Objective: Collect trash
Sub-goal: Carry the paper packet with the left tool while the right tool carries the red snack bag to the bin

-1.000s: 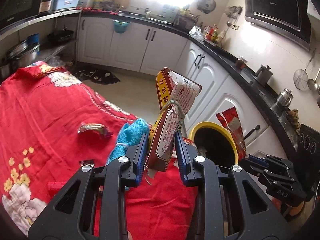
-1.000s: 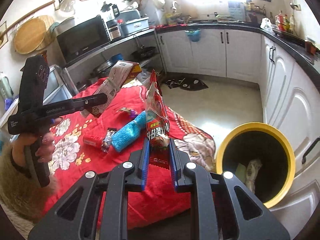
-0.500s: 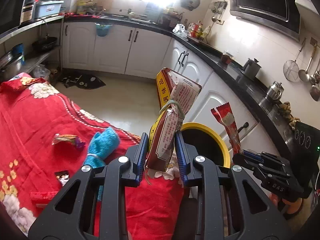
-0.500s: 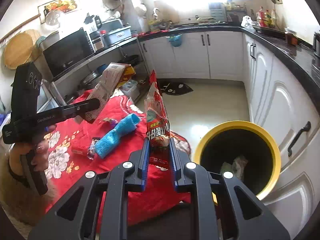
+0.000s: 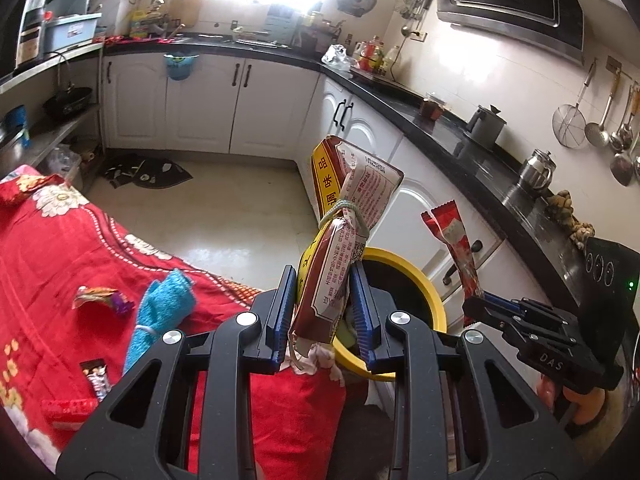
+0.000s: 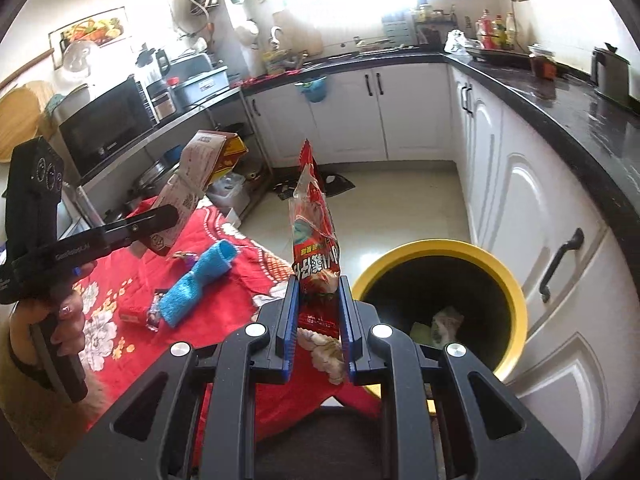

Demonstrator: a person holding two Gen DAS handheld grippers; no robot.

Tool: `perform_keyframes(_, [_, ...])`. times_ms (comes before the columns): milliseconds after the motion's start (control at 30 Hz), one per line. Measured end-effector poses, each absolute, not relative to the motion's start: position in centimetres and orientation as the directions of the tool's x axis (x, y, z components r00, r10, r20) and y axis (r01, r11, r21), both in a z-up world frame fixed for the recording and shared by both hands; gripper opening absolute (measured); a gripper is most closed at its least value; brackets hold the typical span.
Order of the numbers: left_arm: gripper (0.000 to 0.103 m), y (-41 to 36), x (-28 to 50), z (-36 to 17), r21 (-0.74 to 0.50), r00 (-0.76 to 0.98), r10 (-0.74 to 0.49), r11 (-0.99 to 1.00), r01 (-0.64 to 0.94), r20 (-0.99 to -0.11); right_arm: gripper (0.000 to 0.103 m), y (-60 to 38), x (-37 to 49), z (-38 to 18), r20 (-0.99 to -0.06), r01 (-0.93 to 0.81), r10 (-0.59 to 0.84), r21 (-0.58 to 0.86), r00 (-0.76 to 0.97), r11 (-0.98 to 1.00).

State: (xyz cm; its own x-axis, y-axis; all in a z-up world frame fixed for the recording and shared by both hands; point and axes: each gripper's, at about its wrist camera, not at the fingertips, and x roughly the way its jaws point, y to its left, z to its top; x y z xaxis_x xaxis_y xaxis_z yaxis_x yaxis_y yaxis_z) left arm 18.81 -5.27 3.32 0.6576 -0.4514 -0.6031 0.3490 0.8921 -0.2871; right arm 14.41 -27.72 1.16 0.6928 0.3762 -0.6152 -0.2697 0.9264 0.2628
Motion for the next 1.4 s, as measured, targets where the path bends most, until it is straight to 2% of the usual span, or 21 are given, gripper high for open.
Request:
perform_keyframes(600, [0.021,-9.5,20.3,2.6,-0.301,0.634,-0.49,0.871,0.389,-0.598,0.018,-31.8,14.6,0.4,-0.618,-0.135,0.263,0.247,0.741,0.96])
perform_keyframes(1033, [0.021,-12.9,21.5,0.8,-0.3,0.588,-0.509,0.856,0.421,-0.628,0.018,-34.3,15.3,-1.7,-0.651,-0.036,0.171,0.216,0.739,0.976])
perform_keyframes(1400, [0.021,-15.1,22.7,-2.2,-0.325,0.519,-0.527,0.841,0.432,-0.673,0.018,-35.6,16.2,-4.7,-0.692,0.02,0.154,0.237,0.705,0.971])
